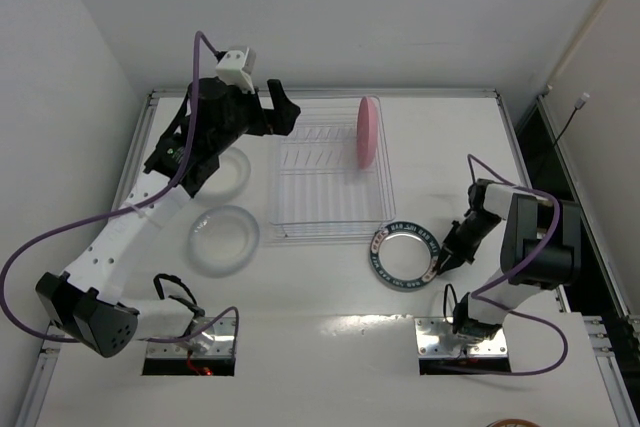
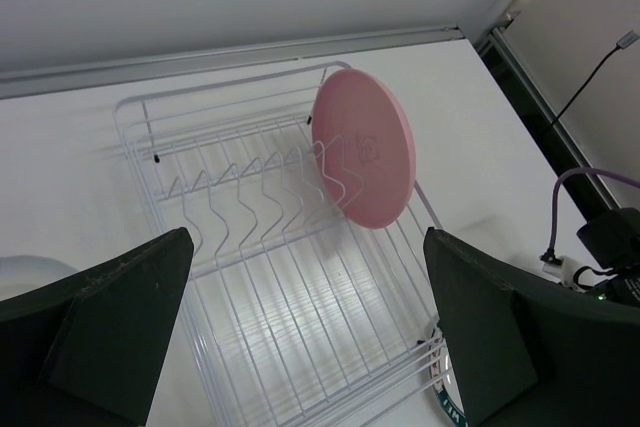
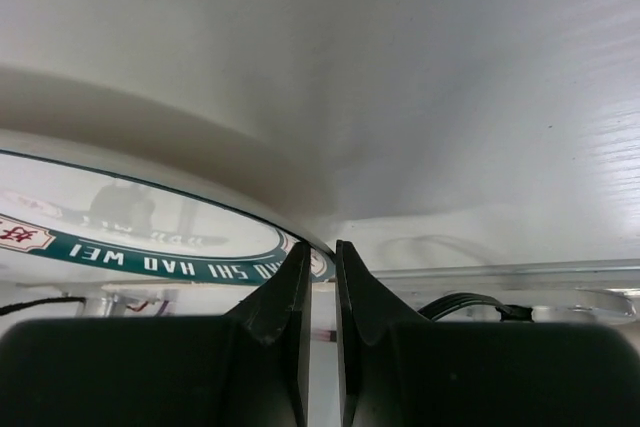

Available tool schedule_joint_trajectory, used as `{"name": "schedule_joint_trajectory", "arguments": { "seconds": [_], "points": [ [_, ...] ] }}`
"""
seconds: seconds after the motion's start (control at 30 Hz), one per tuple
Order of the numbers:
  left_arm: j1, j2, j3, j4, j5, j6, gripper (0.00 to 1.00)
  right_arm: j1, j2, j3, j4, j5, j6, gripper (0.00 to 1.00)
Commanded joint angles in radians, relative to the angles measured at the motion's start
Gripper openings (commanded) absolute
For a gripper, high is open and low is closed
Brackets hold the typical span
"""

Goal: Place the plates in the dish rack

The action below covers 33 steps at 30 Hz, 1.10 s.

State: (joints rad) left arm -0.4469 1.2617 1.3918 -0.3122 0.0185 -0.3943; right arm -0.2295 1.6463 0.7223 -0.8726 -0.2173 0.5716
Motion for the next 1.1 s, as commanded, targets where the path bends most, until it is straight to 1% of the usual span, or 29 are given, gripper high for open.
{"name": "schedule_joint_trajectory", "arguments": {
  "seconds": [0.0,0.1,0.37,0.53,0.7,0.87,1.07],
  "points": [
    [0.013,-0.031,-0.008,0.044,0.006,-0.006,1.0,-0.004,-0.02,0.038,0.13,0.099,0.04,0.0],
    [0.013,-0.031,-0.008,0.055,0.015,-0.006,1.0,-0.013,-0.043,0.063,0.107,0.125,0.04,0.0],
    [0.013,-0.031,-0.017,0.064,0.026,-0.015,1.0,-0.022,-0.098,0.152,0.043,0.259,0.04,0.0],
    [0.013,-0.031,-0.017,0.055,0.026,-0.015,1.0,-0.022,-0.079,0.163,0.055,0.259,0.051,0.0],
    [0.013,-0.031,-0.008,0.036,0.026,-0.015,1.0,-0.044,-0.025,0.152,0.106,0.203,0.051,0.0],
    [0.013,-0.031,-0.008,0.027,0.026,-0.015,1.0,-0.063,0.046,0.222,0.106,0.194,0.051,0.0],
    [0.022,-0.031,0.001,0.036,0.026,-0.015,1.0,-0.064,0.027,0.279,0.07,0.194,0.042,0.0]
  ]
}}
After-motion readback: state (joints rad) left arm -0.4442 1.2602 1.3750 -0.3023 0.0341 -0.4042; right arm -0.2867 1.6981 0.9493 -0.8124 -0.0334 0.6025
